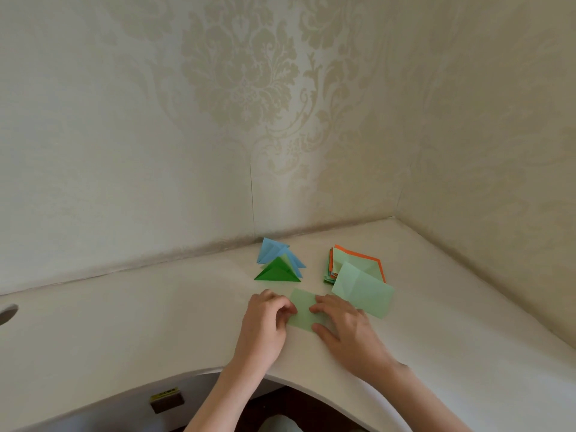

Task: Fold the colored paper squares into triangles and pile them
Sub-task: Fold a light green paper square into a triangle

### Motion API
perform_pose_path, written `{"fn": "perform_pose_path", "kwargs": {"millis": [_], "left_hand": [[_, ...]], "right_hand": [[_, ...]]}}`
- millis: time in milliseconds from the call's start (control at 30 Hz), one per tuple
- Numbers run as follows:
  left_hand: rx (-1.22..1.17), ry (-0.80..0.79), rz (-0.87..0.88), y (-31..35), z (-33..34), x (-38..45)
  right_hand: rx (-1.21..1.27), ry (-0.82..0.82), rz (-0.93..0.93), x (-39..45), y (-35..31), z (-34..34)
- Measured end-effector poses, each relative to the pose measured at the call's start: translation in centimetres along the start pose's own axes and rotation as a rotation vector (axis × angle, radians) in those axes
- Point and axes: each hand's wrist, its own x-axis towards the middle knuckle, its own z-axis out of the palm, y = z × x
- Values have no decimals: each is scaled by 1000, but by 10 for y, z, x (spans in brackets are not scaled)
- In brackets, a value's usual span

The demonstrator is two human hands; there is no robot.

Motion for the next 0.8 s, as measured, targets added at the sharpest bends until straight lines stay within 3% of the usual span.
{"fn": "perform_pose_path", "kwargs": {"millis": [133,367,467,633,800], "left_hand": [[198,-5,133,3,-1,-3],[216,-45,193,18,-6,-27],[268,-26,212,17,-6,-26],[232,-18,256,11,-11,-19],[234,-17,295,3,-11,-16]], "right_hand": [[-159,33,-18,-9,-10,-3],[-229,46,-49,-16,-21,-2],[-143,92,-77,-17,-23,4],[206,89,-40,-10,-26,-1],[228,112,-28,-6,-24,6]]}}
